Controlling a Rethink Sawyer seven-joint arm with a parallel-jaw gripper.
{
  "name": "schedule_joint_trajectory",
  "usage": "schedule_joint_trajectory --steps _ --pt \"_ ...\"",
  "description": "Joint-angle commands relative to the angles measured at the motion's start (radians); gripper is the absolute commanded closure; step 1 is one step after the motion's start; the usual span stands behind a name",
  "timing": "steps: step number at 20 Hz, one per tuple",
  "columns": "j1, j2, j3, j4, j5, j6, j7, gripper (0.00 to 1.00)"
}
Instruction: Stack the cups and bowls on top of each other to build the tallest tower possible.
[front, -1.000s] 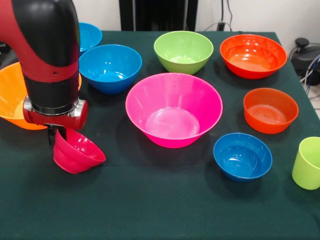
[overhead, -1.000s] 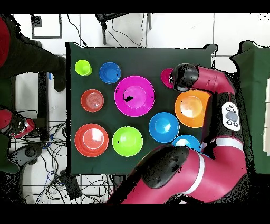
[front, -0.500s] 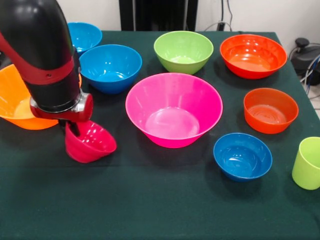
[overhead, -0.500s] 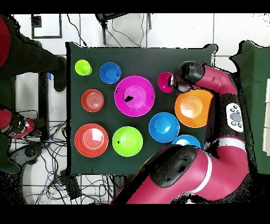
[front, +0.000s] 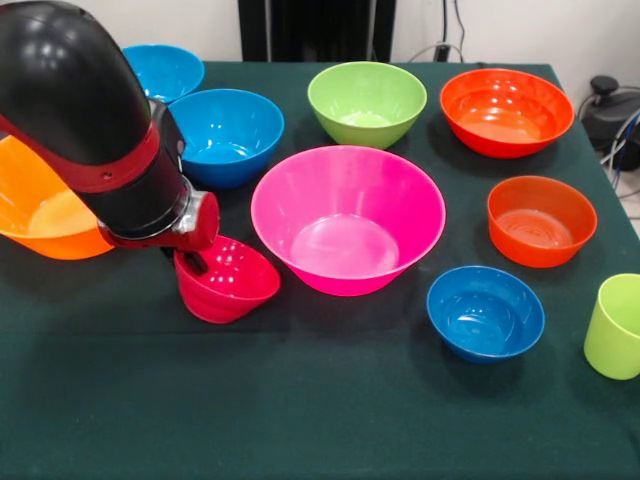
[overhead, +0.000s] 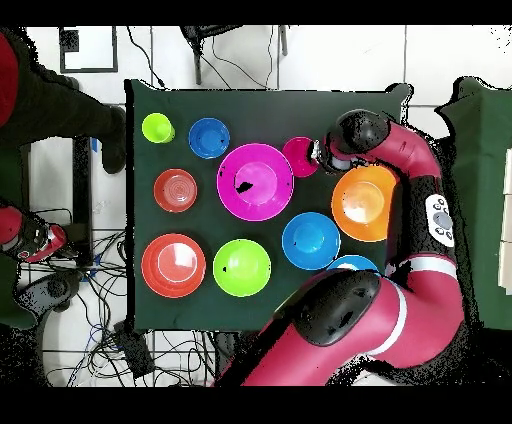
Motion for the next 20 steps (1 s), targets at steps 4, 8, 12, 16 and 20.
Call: schedule_joint_trajectory --steps 4,8,12,16,20 --pt "-0.022 0.047 0.133 0.111 0.035 0.025 -0.183 1.00" --pt "-0.036 0.057 0.150 0.134 0.045 0.004 -0.177 1.00" --pt "-0.030 0.064 0.132 0.129 0.040 0.036 -0.143 1.00" --pt "-0.027 0.074 0.123 0.137 0.059 0.049 -0.101 1.00" --pt "-0.015 0.085 0.097 0.128 0.059 0.072 -0.073 1.00"
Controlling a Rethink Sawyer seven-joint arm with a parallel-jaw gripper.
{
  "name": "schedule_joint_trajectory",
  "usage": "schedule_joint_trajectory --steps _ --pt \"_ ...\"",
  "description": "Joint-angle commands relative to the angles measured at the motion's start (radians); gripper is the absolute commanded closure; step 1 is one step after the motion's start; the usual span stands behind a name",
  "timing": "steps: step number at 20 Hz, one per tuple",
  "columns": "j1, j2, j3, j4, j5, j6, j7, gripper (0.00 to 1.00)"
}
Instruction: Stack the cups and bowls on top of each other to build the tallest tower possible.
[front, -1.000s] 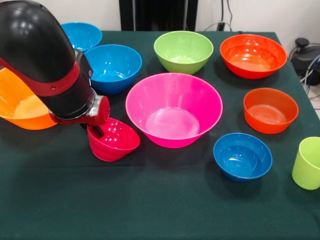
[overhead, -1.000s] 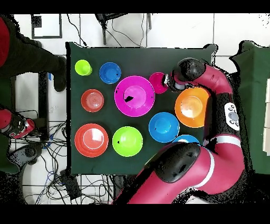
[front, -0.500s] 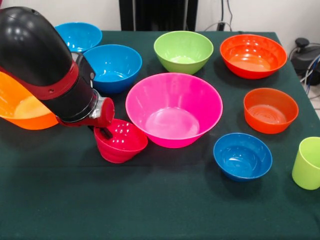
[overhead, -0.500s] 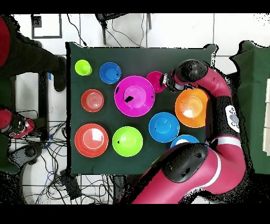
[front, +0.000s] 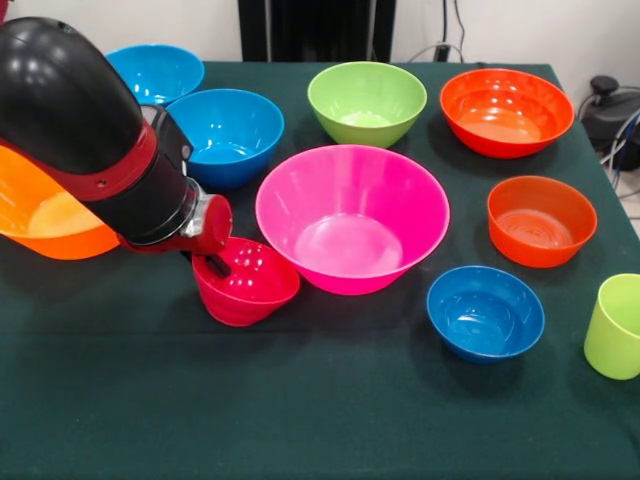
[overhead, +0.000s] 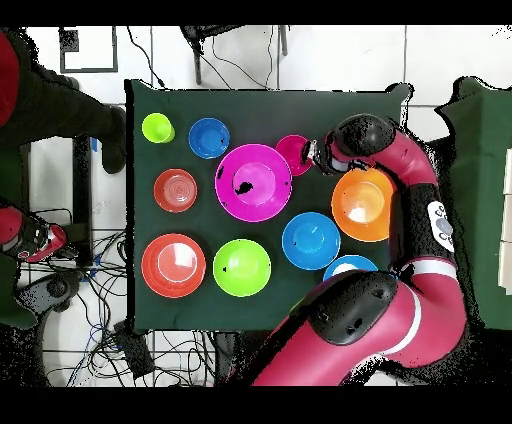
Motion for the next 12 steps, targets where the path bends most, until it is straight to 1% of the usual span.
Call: schedule_joint_trajectory --steps 1,8,11,12 --pt "0.031 0.064 0.039 0.091 -0.016 0.082 -0.070 1.00" --pt "0.046 0.072 0.012 0.075 -0.034 0.138 -0.063 1.00" --pt "0.055 0.078 -0.003 0.057 -0.049 0.192 -0.070 1.00" --pt "0.060 0.079 -0.010 0.050 -0.055 0.223 -0.072 1.00"
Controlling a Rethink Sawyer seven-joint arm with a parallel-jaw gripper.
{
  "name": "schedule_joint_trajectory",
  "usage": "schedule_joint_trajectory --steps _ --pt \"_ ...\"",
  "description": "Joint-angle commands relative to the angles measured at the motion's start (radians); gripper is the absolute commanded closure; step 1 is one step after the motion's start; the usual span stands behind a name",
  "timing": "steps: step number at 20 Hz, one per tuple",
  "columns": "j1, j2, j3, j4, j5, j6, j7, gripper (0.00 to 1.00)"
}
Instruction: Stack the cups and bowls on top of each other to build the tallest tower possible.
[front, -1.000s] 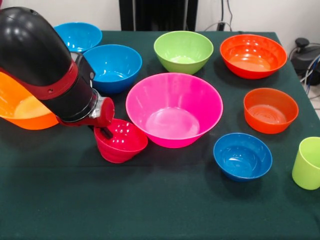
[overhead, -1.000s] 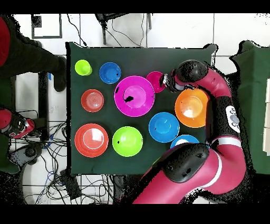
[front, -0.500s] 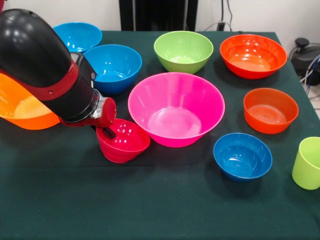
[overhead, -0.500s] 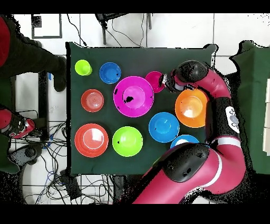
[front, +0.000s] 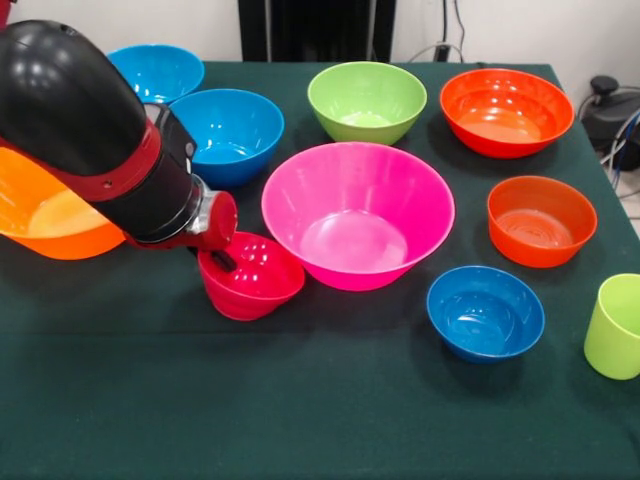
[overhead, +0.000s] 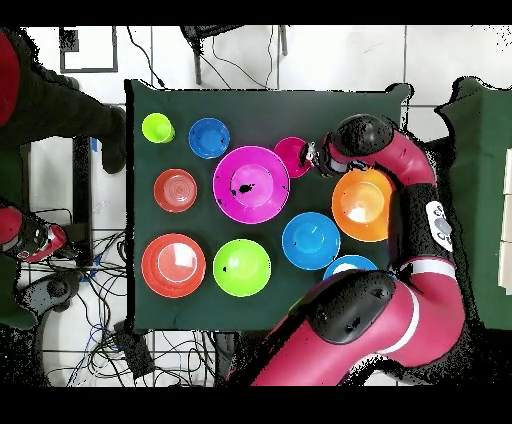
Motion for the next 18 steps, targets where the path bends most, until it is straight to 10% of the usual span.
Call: schedule_joint_trajectory --steps 1,18 --pt "0.057 0.077 -0.011 0.046 -0.060 0.203 -0.075 1.00" --pt "0.029 0.122 0.062 0.041 -0.030 0.095 -0.146 1.00"
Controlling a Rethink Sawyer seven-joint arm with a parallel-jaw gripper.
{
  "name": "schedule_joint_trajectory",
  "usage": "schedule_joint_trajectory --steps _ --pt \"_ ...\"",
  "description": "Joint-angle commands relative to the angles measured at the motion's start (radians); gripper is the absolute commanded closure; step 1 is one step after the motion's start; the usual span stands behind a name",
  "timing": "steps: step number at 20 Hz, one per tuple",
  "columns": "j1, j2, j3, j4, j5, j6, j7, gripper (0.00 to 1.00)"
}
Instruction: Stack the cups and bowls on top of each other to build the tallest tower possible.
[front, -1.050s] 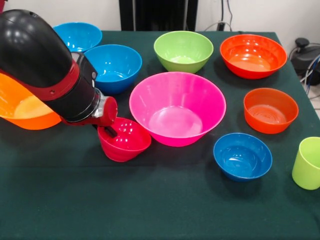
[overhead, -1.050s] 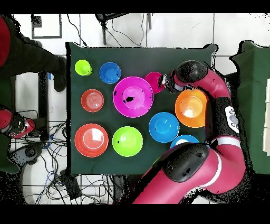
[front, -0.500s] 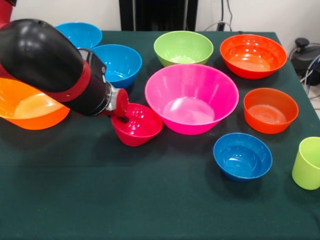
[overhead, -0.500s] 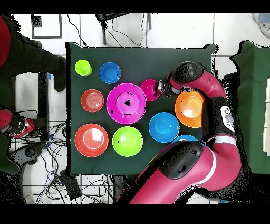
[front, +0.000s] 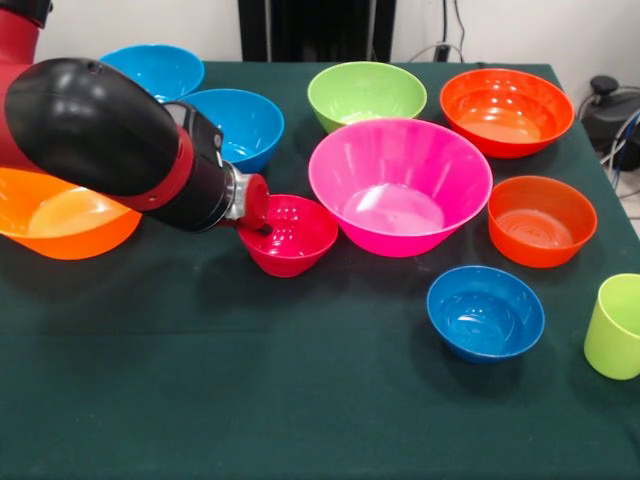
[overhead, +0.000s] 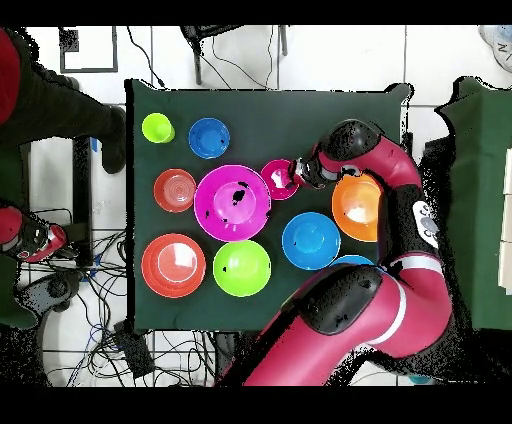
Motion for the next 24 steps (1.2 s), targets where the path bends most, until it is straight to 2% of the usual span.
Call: schedule_joint_trajectory --steps 1,10,11,18,21,24 --pt "0.011 0.074 0.074 0.050 -0.036 -0.084 -0.149 1.00" --pt "0.008 0.059 0.076 0.081 -0.042 -0.077 -0.163 1.00" --pt "0.009 0.059 0.075 0.080 -0.044 -0.075 -0.165 0.00" --pt "0.020 0.049 0.063 0.059 -0.072 -0.056 -0.190 0.00" --pt "0.027 0.034 0.048 0.043 -0.109 -0.077 -0.221 0.00" --pt "0.037 -0.010 0.029 0.051 -0.136 -0.094 -0.225 0.00"
